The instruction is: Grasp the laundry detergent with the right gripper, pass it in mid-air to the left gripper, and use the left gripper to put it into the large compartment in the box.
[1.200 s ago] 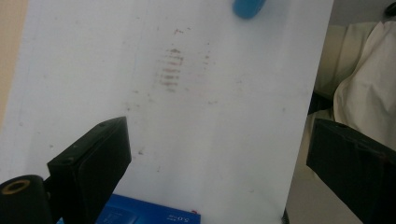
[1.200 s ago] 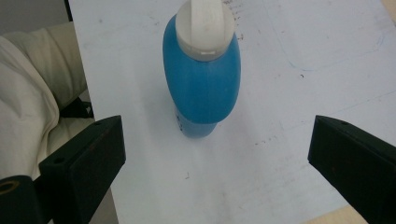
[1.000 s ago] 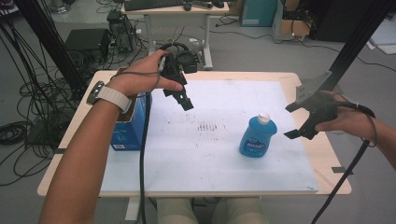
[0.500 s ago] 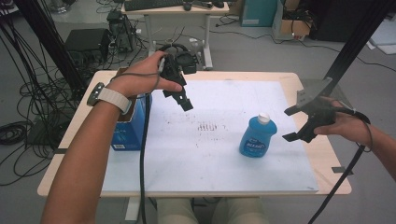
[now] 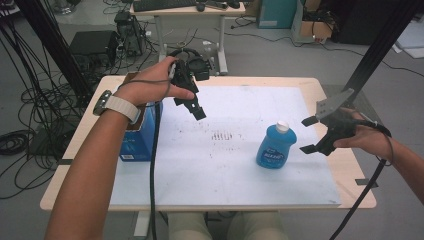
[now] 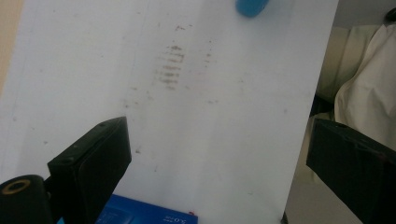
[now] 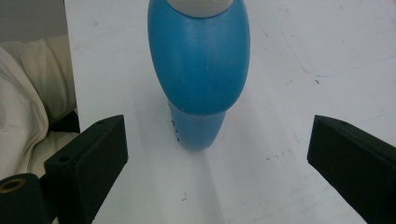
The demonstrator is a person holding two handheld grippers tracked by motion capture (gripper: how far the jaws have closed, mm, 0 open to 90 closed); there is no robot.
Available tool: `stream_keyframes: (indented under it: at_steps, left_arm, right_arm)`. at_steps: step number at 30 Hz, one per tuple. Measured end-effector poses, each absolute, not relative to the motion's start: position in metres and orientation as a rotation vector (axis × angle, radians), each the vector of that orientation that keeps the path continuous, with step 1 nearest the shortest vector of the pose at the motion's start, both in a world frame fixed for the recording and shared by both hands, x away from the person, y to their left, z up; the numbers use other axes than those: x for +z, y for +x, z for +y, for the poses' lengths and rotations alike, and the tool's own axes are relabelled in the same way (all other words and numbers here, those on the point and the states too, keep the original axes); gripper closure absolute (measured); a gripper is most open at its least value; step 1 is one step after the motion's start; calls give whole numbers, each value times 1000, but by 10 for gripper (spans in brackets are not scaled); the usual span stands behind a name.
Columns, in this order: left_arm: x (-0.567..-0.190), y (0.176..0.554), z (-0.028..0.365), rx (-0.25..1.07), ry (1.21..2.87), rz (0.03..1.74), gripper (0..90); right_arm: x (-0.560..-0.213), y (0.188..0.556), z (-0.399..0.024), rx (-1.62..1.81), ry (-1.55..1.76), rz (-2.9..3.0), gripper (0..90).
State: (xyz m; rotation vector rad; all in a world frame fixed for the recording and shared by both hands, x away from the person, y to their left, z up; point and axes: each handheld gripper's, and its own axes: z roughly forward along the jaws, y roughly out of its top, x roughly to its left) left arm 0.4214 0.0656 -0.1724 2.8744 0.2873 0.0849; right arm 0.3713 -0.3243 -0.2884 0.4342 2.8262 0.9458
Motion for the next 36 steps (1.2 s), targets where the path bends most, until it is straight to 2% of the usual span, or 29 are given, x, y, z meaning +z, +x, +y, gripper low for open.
stream_keyframes:
  at_steps: [36]
  left_arm:
    - [-175, 423, 62, 87, 2878, 302, 69]
  right_arm:
    - [-318, 376, -339, 1138, 391, 2764, 49]
